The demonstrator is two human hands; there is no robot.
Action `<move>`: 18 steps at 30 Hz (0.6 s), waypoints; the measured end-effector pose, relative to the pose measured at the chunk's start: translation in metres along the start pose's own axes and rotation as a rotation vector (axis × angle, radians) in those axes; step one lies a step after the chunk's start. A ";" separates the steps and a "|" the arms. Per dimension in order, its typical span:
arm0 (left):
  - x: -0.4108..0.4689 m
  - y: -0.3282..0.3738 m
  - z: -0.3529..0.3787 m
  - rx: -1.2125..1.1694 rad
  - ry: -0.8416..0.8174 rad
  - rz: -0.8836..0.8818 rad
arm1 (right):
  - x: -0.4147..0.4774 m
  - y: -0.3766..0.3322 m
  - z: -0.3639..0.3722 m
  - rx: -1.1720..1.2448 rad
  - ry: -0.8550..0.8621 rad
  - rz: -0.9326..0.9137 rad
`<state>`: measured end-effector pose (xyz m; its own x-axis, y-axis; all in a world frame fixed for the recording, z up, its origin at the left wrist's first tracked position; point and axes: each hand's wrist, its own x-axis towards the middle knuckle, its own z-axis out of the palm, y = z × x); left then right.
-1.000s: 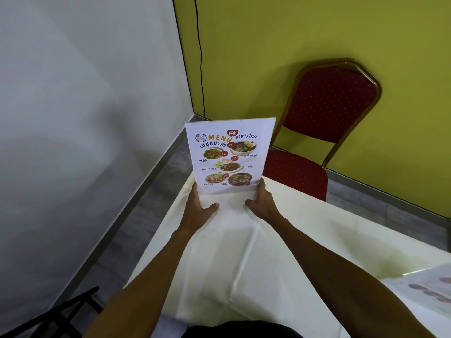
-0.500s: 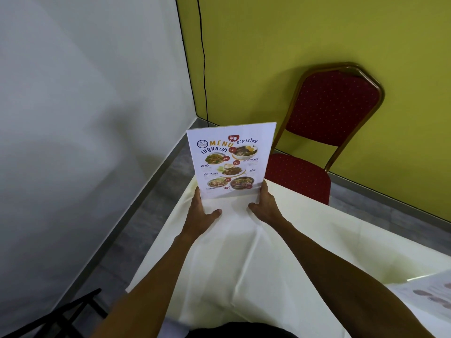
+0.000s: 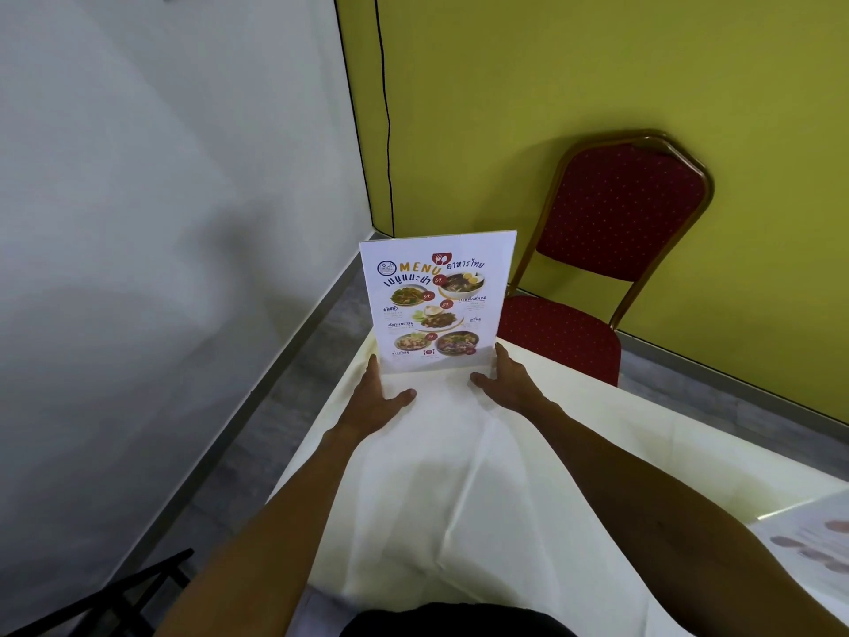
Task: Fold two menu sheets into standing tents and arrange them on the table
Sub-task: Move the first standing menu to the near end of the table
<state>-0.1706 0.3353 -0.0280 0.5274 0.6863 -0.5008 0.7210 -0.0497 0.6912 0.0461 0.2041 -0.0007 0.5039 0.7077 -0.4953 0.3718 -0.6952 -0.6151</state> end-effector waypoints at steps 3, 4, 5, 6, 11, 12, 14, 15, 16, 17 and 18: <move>-0.008 -0.001 -0.005 0.101 -0.002 0.004 | -0.007 0.001 -0.005 -0.035 0.003 -0.015; -0.011 -0.001 -0.007 0.125 -0.001 0.011 | -0.011 0.001 -0.007 -0.061 0.002 -0.009; -0.015 0.000 -0.007 0.152 0.002 0.021 | -0.012 0.003 -0.009 -0.085 -0.006 -0.003; -0.019 0.000 -0.007 0.183 0.001 0.025 | -0.015 0.005 -0.010 -0.110 -0.020 0.002; -0.048 0.008 -0.007 0.286 -0.014 0.025 | -0.043 0.007 -0.016 -0.222 -0.062 -0.014; -0.055 0.010 -0.006 0.291 -0.010 0.031 | -0.050 0.008 -0.017 -0.234 -0.064 -0.025; -0.069 0.017 -0.005 0.294 -0.005 0.043 | -0.064 0.011 -0.021 -0.244 -0.064 -0.039; -0.077 0.021 -0.003 0.296 -0.002 0.051 | -0.070 0.015 -0.022 -0.246 -0.058 -0.048; -0.086 0.025 -0.001 0.297 0.007 0.058 | -0.079 0.017 -0.025 -0.250 -0.054 -0.057; -0.096 0.030 0.001 0.298 0.017 0.064 | -0.086 0.020 -0.027 -0.259 -0.051 -0.069; -0.104 0.033 0.003 0.297 0.025 0.069 | -0.092 0.021 -0.030 -0.267 -0.053 -0.075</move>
<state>-0.2002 0.2596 0.0452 0.5714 0.6915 -0.4421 0.7854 -0.3044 0.5390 0.0307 0.1201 0.0500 0.4284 0.7592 -0.4899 0.6026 -0.6441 -0.4712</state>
